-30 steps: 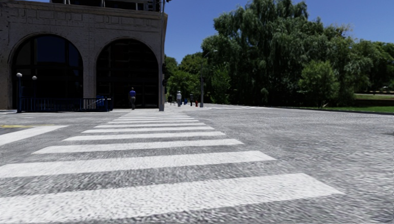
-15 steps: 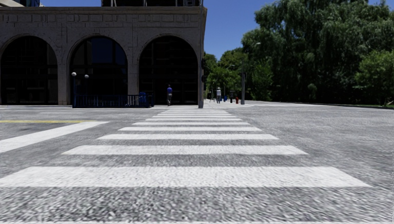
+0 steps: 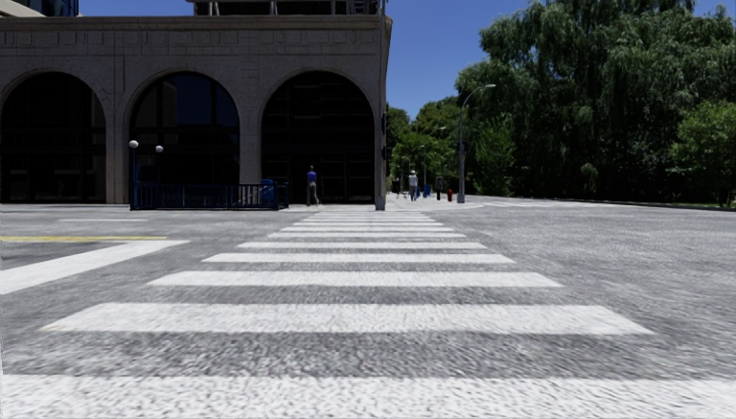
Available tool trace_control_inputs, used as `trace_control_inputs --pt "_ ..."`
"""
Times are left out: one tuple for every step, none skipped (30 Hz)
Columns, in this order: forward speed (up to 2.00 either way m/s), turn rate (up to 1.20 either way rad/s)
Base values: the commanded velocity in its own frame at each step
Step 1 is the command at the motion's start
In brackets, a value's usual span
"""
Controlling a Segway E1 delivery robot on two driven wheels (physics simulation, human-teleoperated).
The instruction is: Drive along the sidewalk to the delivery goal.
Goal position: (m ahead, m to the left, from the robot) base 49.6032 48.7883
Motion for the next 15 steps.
trace_control_inputs --pt "2.0 0.0" --pt "2.0 0.0" --pt "2.0 0.0" --pt "2.0 0.0" --pt "2.0 0.0" --pt "2.0 0.0" --pt "2.0 0.0" --pt "2.0 0.0" --pt "2.0 0.0" --pt "2.0 0.0" --pt "2.0 0.0" --pt "2.0 0.0" --pt "2.0 0.0" --pt "2.0 0.0" --pt "2.0 0.0"
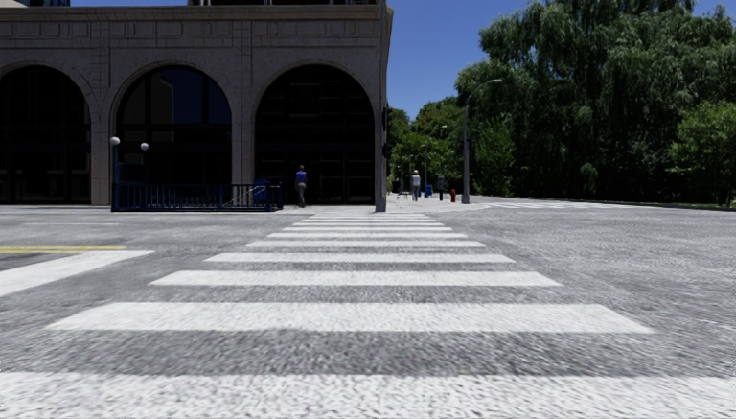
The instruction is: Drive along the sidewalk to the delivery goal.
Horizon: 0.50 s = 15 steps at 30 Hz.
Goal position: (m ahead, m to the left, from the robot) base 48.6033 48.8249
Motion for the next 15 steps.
trace_control_inputs --pt "2.0 0.0" --pt "2.0 0.0" --pt "2.0 0.0" --pt "2.0 0.0" --pt "2.0 0.0" --pt "2.0 0.0" --pt "2.0 0.0" --pt "2.0 0.0" --pt "2.0 0.0" --pt "2.0 0.0" --pt "2.0 0.0" --pt "2.0 0.0" --pt "2.0 0.0" --pt "2.0 0.0" --pt "2.0 0.0"
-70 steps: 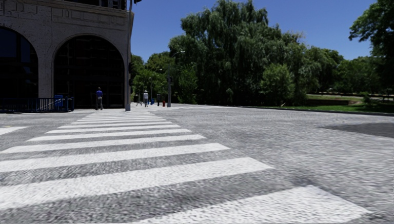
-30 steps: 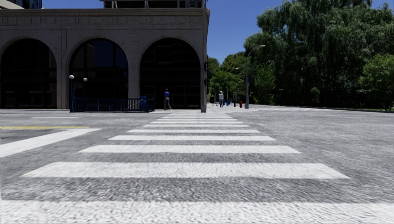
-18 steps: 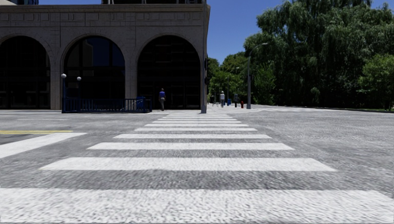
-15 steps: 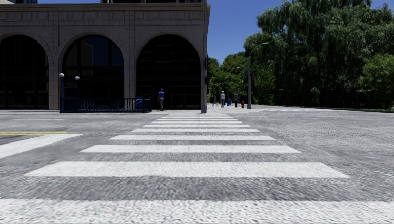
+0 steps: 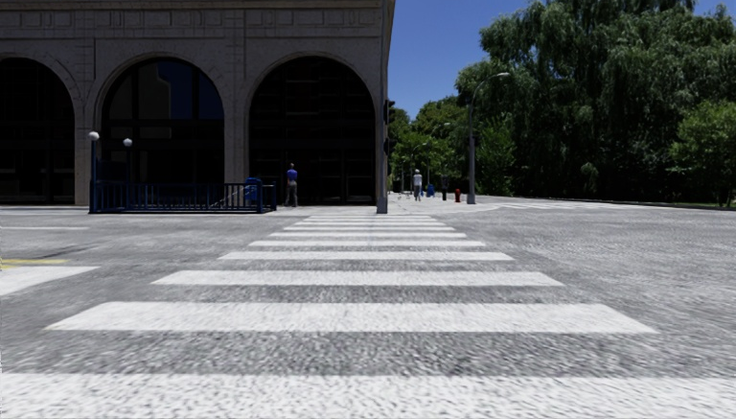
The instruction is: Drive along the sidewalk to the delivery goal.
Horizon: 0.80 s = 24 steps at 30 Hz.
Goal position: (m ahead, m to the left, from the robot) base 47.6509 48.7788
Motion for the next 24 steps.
trace_control_inputs --pt "2.0 0.0" --pt "2.0 0.0" --pt "2.0 0.0" --pt "2.0 0.0" --pt "2.0 0.0" --pt "2.0 0.0" --pt "2.0 0.0" --pt "2.0 0.0" --pt "2.0 0.0" --pt "2.0 0.0" --pt "2.0 0.0" --pt "2.0 0.0" --pt "2.0 0.0" --pt "2.0 0.0" --pt "2.0 0.0" --pt "2.0 0.0" --pt "2.0 0.0" --pt "2.0 0.0" --pt "2.0 0.0" --pt "2.0 0.0" --pt "2.0 0.0" --pt "2.0 0.0" --pt "2.0 0.0" --pt "2.0 0.0"
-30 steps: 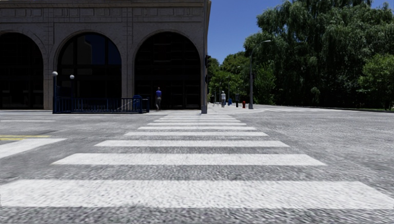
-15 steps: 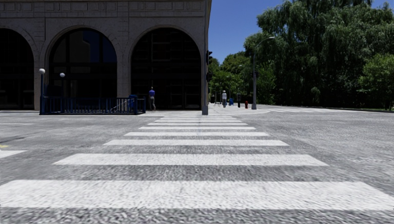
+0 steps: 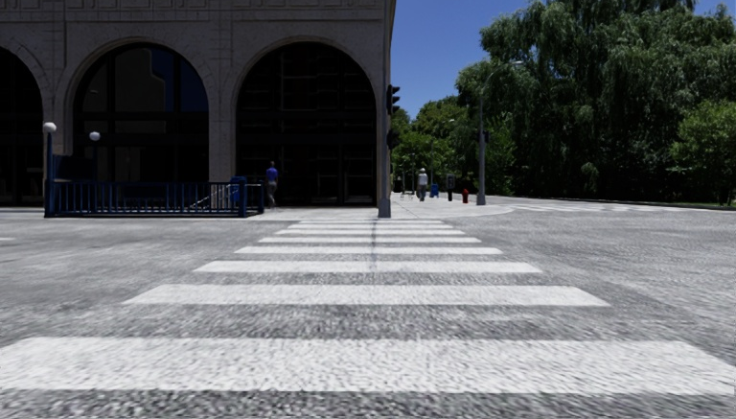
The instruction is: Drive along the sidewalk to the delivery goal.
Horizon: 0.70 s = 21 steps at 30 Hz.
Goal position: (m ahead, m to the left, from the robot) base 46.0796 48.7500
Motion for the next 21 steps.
trace_control_inputs --pt "2.0 0.0" --pt "2.0 0.0" --pt "2.0 0.0" --pt "2.0 0.0" --pt "2.0 0.0" --pt "2.0 0.0" --pt "2.0 0.0" --pt "2.0 0.0" --pt "2.0 0.0" --pt "2.0 0.0" --pt "2.0 0.0" --pt "2.0 0.0" --pt "2.0 0.0" --pt "2.0 0.0" --pt "2.0 0.0" --pt "2.0 0.0" --pt "2.0 0.0" --pt "2.0 0.0" --pt "2.0 0.0" --pt "2.0 0.0" --pt "2.0 0.0"
